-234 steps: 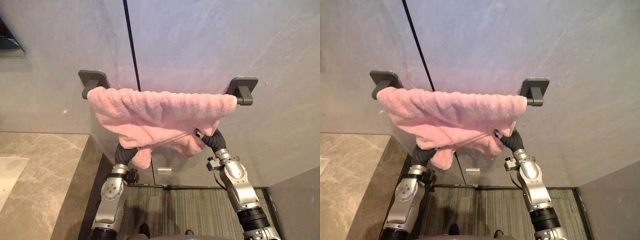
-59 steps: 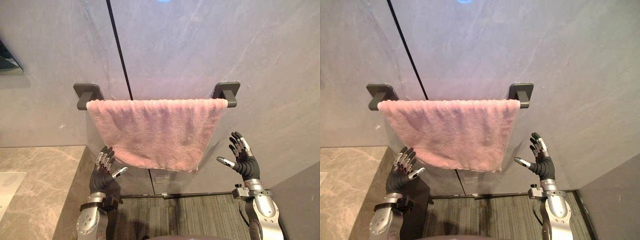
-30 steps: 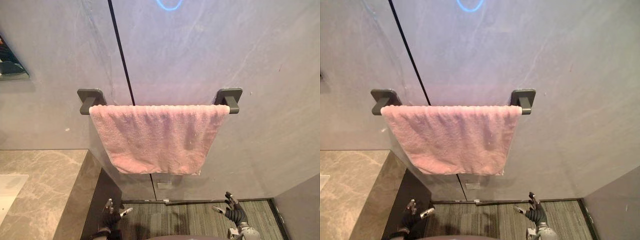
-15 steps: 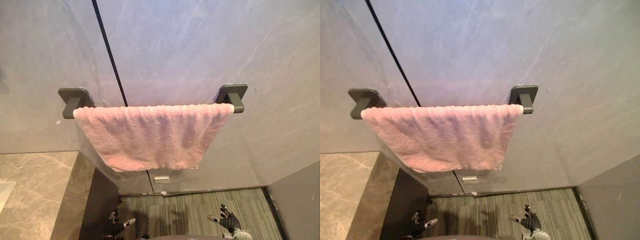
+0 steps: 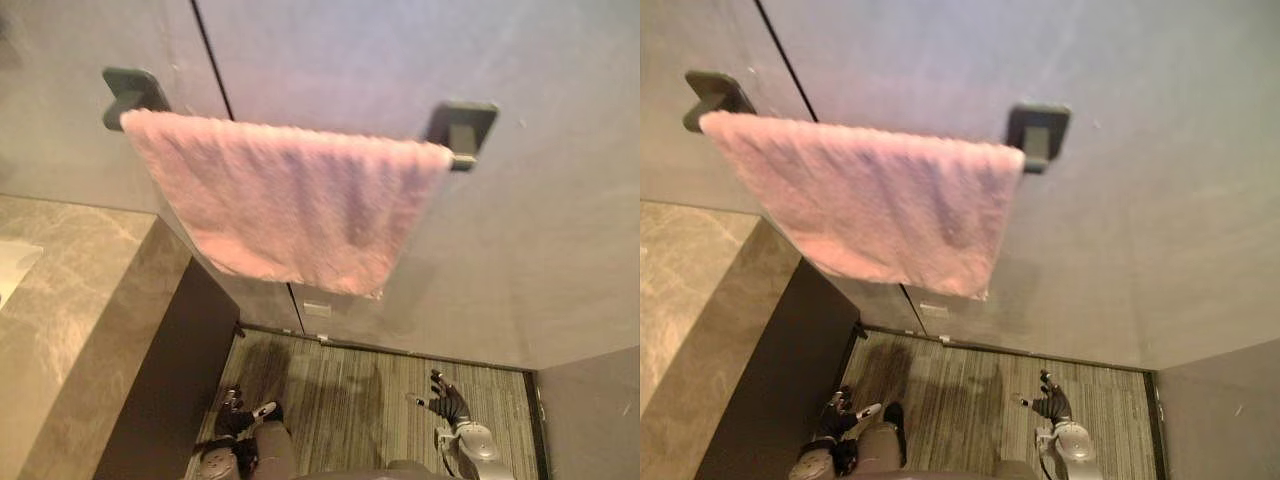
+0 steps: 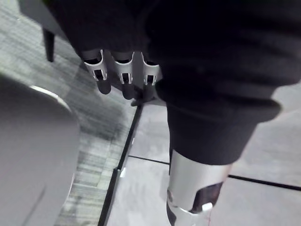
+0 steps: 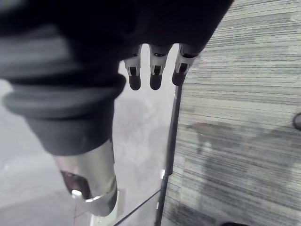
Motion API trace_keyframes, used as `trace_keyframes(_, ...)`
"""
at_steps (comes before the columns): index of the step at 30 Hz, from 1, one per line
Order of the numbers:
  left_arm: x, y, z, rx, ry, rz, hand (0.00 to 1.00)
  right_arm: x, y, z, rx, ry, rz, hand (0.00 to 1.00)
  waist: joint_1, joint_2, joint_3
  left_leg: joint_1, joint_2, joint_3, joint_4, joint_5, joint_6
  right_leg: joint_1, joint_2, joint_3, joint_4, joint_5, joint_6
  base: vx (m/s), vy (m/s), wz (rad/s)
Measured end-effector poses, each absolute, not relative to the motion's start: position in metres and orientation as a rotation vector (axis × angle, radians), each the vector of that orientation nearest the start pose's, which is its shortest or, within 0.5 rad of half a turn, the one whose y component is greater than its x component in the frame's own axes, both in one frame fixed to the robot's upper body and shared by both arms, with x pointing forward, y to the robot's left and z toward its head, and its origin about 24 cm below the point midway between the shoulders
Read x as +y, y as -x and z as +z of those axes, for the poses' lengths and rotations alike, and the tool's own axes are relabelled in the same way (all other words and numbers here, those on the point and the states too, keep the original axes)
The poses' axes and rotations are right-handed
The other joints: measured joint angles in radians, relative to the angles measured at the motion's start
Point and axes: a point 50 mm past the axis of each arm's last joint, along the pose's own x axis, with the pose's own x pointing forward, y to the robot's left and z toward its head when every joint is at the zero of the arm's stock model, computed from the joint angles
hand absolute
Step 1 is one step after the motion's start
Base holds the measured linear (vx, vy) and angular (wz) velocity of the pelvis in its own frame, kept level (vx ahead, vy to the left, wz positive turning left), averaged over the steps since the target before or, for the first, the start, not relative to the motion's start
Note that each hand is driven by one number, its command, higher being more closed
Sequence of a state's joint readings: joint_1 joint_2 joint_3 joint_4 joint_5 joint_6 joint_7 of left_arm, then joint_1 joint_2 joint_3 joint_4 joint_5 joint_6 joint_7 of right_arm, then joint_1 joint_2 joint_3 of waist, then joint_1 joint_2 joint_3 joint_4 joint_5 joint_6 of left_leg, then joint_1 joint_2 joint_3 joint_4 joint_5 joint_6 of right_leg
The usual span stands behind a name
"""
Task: Organize washtable
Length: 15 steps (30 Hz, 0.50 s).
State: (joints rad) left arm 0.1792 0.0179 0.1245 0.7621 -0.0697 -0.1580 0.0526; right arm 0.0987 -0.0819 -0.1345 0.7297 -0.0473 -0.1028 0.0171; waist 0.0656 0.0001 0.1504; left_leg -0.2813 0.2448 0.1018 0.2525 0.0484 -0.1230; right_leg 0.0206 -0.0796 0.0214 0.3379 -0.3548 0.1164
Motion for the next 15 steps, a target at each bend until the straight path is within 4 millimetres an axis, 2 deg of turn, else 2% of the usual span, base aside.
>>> trace_keyframes(1,0.185,-0.125,-0.132,0.773,0.062,0.240,0.00,-0.208,-0.153,-0.118,0.727,0.082,-0.150,0.00,-0.020,0.017,0.014,0.009,0.017,-0.017,-0.061,0.076,-0.003,0.013,0.030,-0.049,0.007,-0.001,-0.006,-0.32,-0.344,1.05)
trace_keyframes(2,0.184,-0.125,-0.132,0.773,0.057,0.227,0.00,-0.209,-0.150,-0.119,0.737,0.082,-0.163,0.00,-0.027,0.020,0.018,0.022,0.019,-0.002,-0.121,0.162,-0.014,0.013,0.043,-0.079,0.021,0.005,-0.015,-0.34,-0.293,1.28)
trace_keyframes(3,0.185,-0.126,-0.131,0.765,0.043,0.217,0.00,-0.210,-0.146,-0.121,0.749,0.084,-0.172,0.00,-0.040,0.001,0.035,0.048,0.008,0.043,-0.218,0.276,-0.009,0.010,0.043,-0.132,0.024,0.015,-0.032,-0.32,-0.258,1.19)
trace_keyframes(4,0.186,-0.126,-0.131,0.765,0.039,0.220,0.00,-0.208,-0.146,-0.121,0.750,0.078,-0.171,0.00,-0.049,0.001,0.041,0.043,0.009,0.106,-0.175,0.240,-0.021,0.014,0.043,-0.191,0.025,0.025,-0.077,-0.28,-0.240,1.03)
trace_keyframes(5,0.187,-0.126,-0.130,0.765,0.036,0.221,0.00,-0.209,-0.148,-0.120,0.744,0.074,-0.185,0.00,-0.050,-0.001,0.044,0.032,0.002,0.135,-0.105,0.169,-0.014,0.008,0.039,-0.217,0.031,0.025,-0.104,-0.22,-0.189,0.71)
trace_keyframes(6,0.189,-0.127,-0.130,0.762,0.031,0.221,0.00,-0.211,-0.147,-0.120,0.743,0.065,-0.205,0.00,-0.048,-0.010,0.050,0.019,-0.014,0.150,0.021,0.057,0.021,-0.010,0.022,-0.250,0.041,0.019,-0.133,-0.19,-0.108,0.39)
trace_keyframes(7,0.190,-0.127,-0.130,0.761,0.028,0.221,0.00,-0.211,-0.149,-0.120,0.740,0.065,-0.207,0.00,-0.050,-0.013,0.052,0.011,-0.024,0.152,0.089,0.006,0.033,-0.014,0.010,-0.268,0.043,0.017,-0.136,-0.27,-0.085,0.39)
trace_keyframes(8,0.190,-0.128,-0.129,0.760,0.026,0.218,0.00,-0.213,-0.148,-0.120,0.739,0.059,-0.214,0.00,-0.050,-0.015,0.052,0.013,-0.039,0.161,0.228,-0.084,0.052,-0.018,-0.015,-0.304,0.041,0.019,-0.140,-0.26,-0.040,0.34)
trace_keyframes(9,0.189,-0.129,-0.129,0.759,0.025,0.211,0.00,-0.214,-0.147,-0.120,0.742,0.052,-0.220,0.00,-0.052,-0.012,0.050,0.037,-0.037,0.184,0.318,-0.141,0.054,-0.019,-0.029,-0.332,0.039,0.021,-0.142,-0.23,-0.019,0.34)
trace_keyframes(10,0.188,-0.128,-0.130,0.765,0.026,0.207,0.00,-0.215,-0.146,-0.120,0.744,0.051,-0.228,0.00,-0.055,-0.005,0.047,0.059,-0.032,0.194,0.363,-0.174,0.051,-0.018,-0.031,-0.345,0.037,0.025,-0.143,-0.20,0.037,0.54)
trace_keyframes(11,0.186,-0.128,-0.132,0.775,0.026,0.199,0.00,-0.219,-0.137,-0.125,0.780,0.047,-0.251,0.00,-0.069,0.013,0.035,0.131,-0.017,0.209,0.406,-0.242,0.029,-0.004,-0.029,-0.393,0.025,0.038,-0.141,-0.13,0.059,0.83)
trace_keyframes(13,0.184,-0.129,-0.132,0.779,0.019,0.182,0.00,-0.218,-0.131,-0.130,0.812,0.027,-0.266,0.00,-0.098,0.032,0.022,0.191,-0.023,0.215,0.287,-0.294,0.004,0.007,-0.033,-0.452,0.023,0.047,-0.130,-0.07,0.094,1.26)
trace_keyframes(14,0.184,-0.138,-0.130,0.767,0.008,0.167,0.00,-0.218,-0.128,-0.132,0.828,0.001,-0.291,0.00,-0.118,0.028,0.005,0.228,-0.069,0.232,0.111,-0.280,0.023,0.000,-0.036,-0.482,-0.004,0.069,-0.111,-0.06,0.146,1.30)
trace_keyframes(15,0.186,-0.139,-0.129,0.762,-0.003,0.164,0.00,-0.215,-0.126,-0.134,0.838,-0.012,-0.292,0.00,-0.117,0.012,-0.013,0.261,-0.107,0.229,-0.015,-0.240,0.041,-0.008,-0.037,-0.483,-0.044,0.094,-0.105,-0.09,0.166,1.05)
